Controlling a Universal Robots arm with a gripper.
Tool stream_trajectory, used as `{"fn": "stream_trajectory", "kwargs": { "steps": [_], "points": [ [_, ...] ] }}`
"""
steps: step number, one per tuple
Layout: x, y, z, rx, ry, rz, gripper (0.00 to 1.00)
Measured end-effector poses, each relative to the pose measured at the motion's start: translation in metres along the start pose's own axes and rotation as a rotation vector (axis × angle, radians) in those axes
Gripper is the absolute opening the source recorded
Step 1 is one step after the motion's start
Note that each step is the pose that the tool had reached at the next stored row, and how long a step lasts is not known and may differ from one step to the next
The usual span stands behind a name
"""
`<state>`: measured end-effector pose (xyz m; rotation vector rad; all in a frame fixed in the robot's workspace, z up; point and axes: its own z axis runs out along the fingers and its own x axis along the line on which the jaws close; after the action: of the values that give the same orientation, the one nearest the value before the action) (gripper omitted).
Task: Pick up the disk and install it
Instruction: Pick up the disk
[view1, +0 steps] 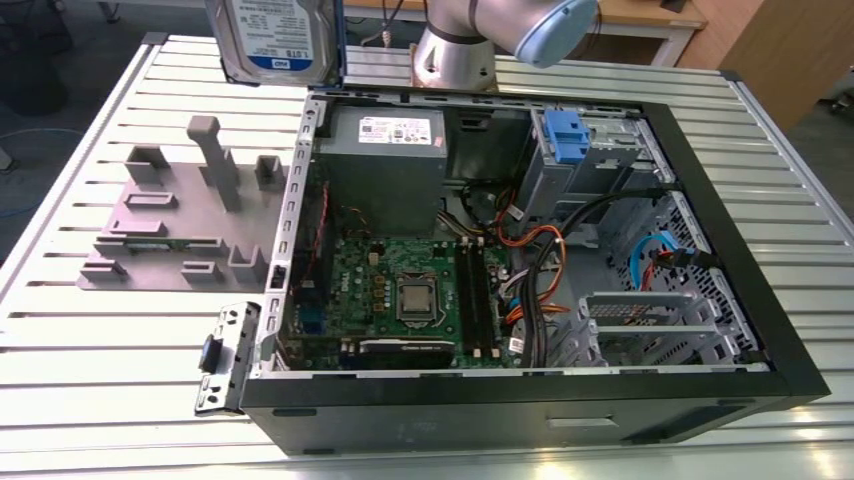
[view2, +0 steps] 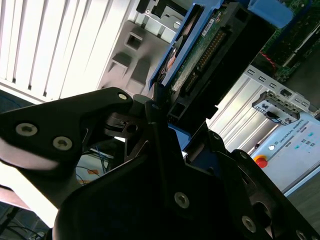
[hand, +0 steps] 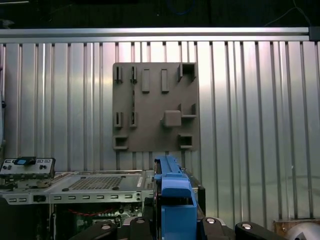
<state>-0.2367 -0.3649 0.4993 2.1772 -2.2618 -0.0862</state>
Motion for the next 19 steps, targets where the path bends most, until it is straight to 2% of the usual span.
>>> {"fn": "stream_trajectory", "kwargs": {
  "steps": [19],
  "points": [
    [0.0038,-0.0009,0.0003,0.0,0.0,0.0,0.36]
  ]
}}
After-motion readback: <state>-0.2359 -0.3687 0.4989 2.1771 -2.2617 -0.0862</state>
